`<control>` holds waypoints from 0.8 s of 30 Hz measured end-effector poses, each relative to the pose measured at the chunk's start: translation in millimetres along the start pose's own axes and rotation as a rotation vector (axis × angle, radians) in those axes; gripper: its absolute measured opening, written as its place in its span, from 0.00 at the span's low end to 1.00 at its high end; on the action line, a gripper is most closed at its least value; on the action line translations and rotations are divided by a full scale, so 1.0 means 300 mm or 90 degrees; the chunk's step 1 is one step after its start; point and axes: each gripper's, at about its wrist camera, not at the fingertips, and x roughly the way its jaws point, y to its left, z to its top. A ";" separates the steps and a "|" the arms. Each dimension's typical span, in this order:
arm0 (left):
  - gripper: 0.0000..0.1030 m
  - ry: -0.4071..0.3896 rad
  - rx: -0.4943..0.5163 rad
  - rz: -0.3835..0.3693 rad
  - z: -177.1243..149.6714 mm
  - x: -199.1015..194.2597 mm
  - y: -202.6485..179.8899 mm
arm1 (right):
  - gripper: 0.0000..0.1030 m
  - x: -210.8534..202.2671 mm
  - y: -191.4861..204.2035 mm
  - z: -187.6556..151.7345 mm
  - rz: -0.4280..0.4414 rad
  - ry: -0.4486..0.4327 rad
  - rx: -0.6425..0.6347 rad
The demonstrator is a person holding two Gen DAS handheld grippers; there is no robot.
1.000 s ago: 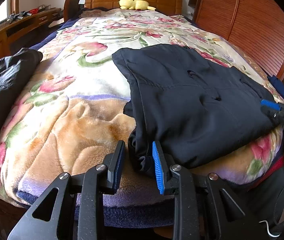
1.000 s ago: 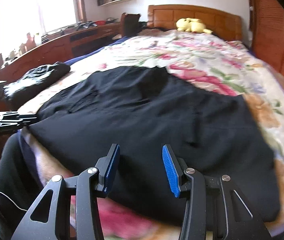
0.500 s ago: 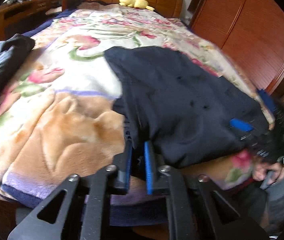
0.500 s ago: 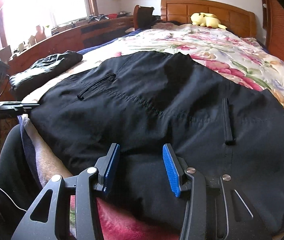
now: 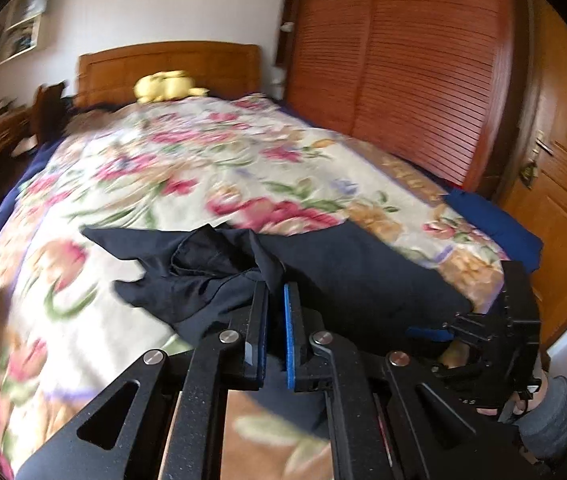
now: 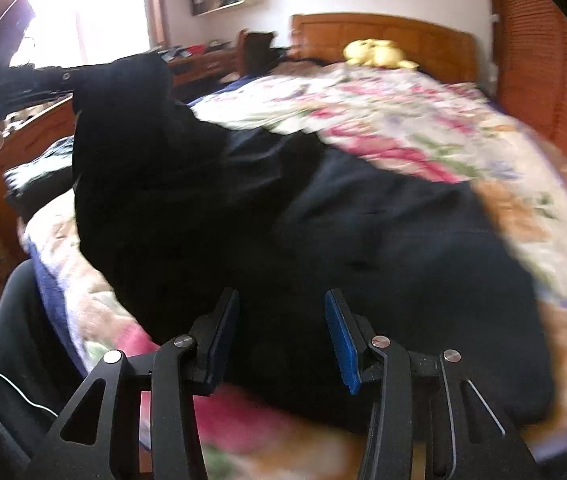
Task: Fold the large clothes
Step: 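Lift the coat edge and fold it over the coat with the left gripper, release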
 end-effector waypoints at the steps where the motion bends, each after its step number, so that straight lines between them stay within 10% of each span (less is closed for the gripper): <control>1: 0.07 0.000 0.011 -0.007 0.016 0.015 -0.024 | 0.45 -0.031 -0.034 -0.006 -0.018 -0.004 0.006; 16: 0.06 0.037 0.175 -0.152 0.115 0.206 -0.580 | 0.45 -0.331 -0.344 -0.151 -0.164 -0.039 0.115; 24: 0.07 0.080 0.173 -0.136 0.037 0.255 -0.610 | 0.45 -0.382 -0.328 -0.185 -0.165 -0.037 0.129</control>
